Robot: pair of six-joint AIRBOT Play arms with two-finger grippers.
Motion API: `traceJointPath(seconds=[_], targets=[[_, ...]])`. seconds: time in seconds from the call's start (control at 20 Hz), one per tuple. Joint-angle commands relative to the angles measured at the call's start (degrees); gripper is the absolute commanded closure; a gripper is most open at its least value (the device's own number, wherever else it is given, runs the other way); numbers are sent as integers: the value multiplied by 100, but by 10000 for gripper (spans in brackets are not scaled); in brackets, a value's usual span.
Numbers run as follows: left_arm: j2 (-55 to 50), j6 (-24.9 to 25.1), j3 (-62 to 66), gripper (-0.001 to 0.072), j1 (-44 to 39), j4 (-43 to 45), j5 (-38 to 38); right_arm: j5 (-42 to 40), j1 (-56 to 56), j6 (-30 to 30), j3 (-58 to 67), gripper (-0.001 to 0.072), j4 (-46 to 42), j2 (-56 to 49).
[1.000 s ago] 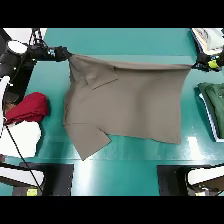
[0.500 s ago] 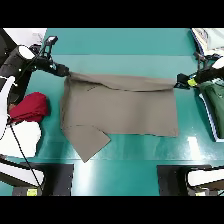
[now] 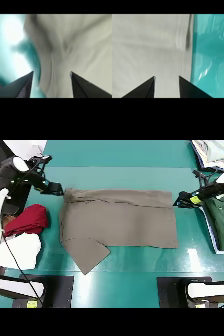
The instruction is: Fold the shirts.
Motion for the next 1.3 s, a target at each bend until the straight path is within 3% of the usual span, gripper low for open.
traceJointPath(seconds=[0.0, 0.3, 0.4, 0.6, 1.0, 1.2, 1.25], targets=[[905, -531, -1069, 170, 310, -52, -579, 450, -323, -146, -339, 369, 173, 520], [3311, -1390, -4750, 170, 291, -321, -17, -251, -415, -374, -1419, 369, 411, 1357], [3805, -1388, -5370, 170, 291, -658, -15, -229, -420, -376, -1438, 369, 470, 1353], [4048, -1497, -5928, 169, 291, -940, -76, -282, -417, -387, -1425, 370, 616, 1355], [3982, -1161, -6679, 169, 291, -1812, 848, -304, -420, -387, -1425, 377, 619, 1353], [3976, -1029, -6677, 171, -317, -2149, 1340, -297, -420, -385, -1425, 377, 621, 1355], [3976, -1032, -6677, 312, -529, -2153, 1388, -271, -420, -385, -1425, 377, 619, 1355]])
